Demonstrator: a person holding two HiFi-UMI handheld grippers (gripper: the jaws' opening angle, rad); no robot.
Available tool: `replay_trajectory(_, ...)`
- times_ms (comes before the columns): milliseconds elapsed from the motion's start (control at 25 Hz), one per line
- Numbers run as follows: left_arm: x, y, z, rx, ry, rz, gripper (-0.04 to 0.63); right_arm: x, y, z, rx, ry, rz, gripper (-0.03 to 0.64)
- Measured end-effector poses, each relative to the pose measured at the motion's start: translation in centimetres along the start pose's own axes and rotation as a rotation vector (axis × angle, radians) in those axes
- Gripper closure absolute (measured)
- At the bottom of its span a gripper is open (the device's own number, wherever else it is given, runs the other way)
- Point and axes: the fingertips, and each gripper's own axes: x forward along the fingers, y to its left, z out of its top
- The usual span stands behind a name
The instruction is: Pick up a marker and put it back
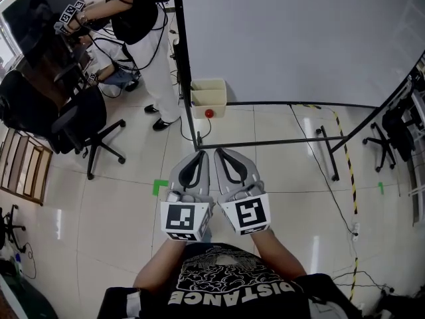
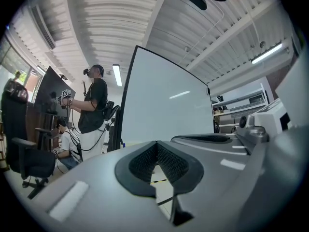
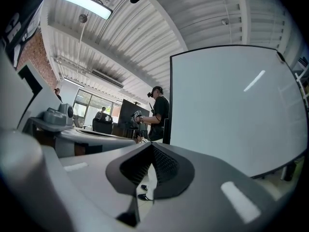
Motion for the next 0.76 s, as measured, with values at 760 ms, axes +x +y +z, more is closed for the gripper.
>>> replay_trajectory(760, -0.08, -0.30, -0.55, 0.005, 0.013, 0.008, 0.589, -0.19, -0.01, -0.34, 0.002, 0.002, 0.010, 0.617)
